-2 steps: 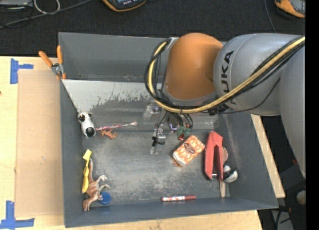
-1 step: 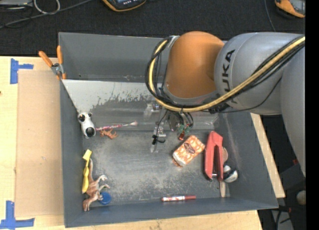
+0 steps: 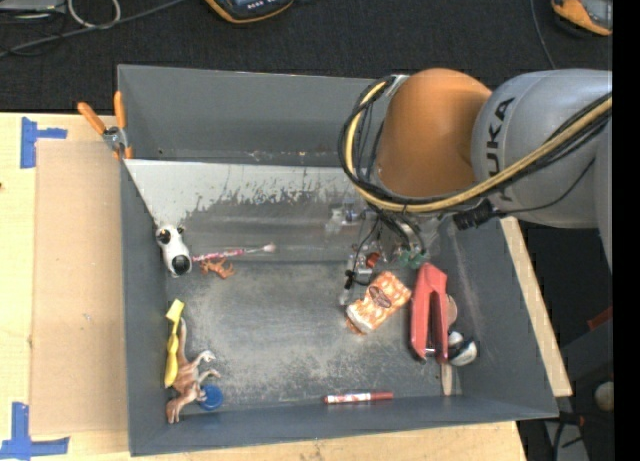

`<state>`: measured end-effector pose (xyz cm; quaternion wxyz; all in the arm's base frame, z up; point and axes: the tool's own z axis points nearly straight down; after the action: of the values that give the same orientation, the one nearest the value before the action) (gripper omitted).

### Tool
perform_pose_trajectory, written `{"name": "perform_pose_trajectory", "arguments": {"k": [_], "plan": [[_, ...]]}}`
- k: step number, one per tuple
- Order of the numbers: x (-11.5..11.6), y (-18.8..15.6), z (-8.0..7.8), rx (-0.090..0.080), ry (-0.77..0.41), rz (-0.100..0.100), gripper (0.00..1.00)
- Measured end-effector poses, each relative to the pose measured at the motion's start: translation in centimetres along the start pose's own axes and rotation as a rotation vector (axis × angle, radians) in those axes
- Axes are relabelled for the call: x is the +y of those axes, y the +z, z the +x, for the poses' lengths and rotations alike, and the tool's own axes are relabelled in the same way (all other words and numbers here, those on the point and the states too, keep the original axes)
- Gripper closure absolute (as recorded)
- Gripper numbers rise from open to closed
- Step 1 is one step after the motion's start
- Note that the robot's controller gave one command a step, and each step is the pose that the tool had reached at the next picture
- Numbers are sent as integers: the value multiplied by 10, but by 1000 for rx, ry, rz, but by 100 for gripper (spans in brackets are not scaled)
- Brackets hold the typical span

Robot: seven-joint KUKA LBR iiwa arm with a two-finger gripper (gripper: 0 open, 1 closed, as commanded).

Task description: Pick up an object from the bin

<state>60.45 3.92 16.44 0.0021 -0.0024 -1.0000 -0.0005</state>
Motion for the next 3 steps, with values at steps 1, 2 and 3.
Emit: {"name": "perform_pose_trajectory", "arguments": {"k": [1,2,3], "plan": [[-11,-30,9,-3,30,-2,0],[-78,14,11,-2,-29,0,0],[-92,38,48,-6,-78,-5,0]]}}
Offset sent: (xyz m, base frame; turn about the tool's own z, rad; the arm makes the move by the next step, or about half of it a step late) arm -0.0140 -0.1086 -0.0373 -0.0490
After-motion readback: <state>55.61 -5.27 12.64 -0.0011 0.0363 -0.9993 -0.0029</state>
